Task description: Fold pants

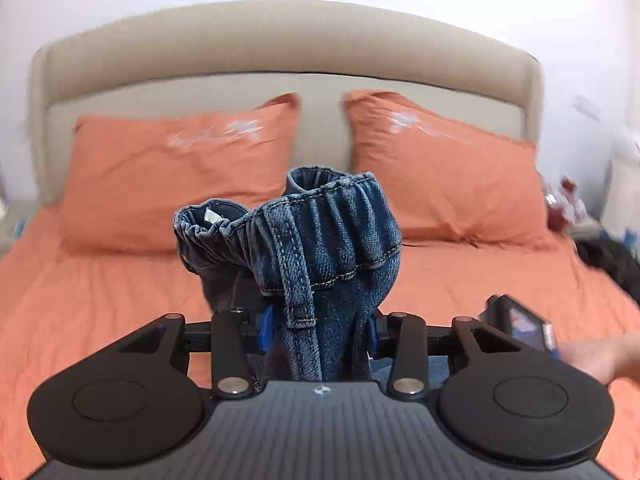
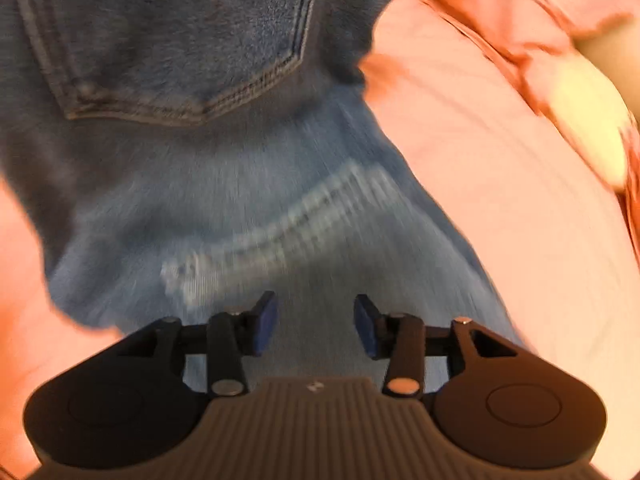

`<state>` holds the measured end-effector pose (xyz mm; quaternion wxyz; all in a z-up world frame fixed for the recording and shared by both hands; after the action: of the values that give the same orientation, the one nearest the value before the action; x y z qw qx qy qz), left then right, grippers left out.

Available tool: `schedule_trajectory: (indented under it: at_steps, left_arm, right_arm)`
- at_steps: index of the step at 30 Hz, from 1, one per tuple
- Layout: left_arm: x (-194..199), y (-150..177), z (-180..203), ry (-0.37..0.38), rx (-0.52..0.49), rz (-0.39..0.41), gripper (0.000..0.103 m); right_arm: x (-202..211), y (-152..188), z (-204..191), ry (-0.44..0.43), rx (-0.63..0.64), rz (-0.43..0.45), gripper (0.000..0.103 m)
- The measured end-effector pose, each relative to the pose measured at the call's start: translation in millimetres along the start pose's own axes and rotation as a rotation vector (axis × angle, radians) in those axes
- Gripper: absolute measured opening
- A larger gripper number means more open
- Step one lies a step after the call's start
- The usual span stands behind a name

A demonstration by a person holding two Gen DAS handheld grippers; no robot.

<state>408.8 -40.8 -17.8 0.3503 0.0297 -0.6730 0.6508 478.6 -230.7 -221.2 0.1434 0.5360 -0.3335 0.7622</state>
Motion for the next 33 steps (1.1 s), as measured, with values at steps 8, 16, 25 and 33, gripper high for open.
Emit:
schedule_trajectory:
  at_steps: [8,16,25,33]
  left_arm:
    - [-89.0,12.1,128.9,0.082,-0.282,-0.162,0.046]
    - [-177.5,95.7,207.5,0.136,-0.535,-0.406,0.046]
    - [-192.2,155.3,215.5,0.255,-0.665,-0.482,0.079]
    - [-138.0,120.9,168.5,0.386,-0.452,-0.429,0.090]
  right_arm:
    - [40.3,111.8,50.5,0.063,-0.206,-0.012,0.040]
    - [56.9,181.4,53.5,0.056,-0.310,-0.004,0.040]
    - [62.5,206.5,54.6,0.103,-0.349,-0.039,0.041]
    - [113.8,185.5,54.1,0.107,-0.380,0.043,0.049]
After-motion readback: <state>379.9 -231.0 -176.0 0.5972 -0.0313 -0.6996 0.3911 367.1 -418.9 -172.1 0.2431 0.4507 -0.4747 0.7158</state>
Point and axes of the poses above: each gripper's, at about its wrist camera, not at the fingertips, and x roughly against the way its jaws point, z to its right, y to its underside, the point moved 4 cm from there along -x, roughly the way its jaws point, and after that the axes turned 11 degrees about y, right-handed, at the moved point
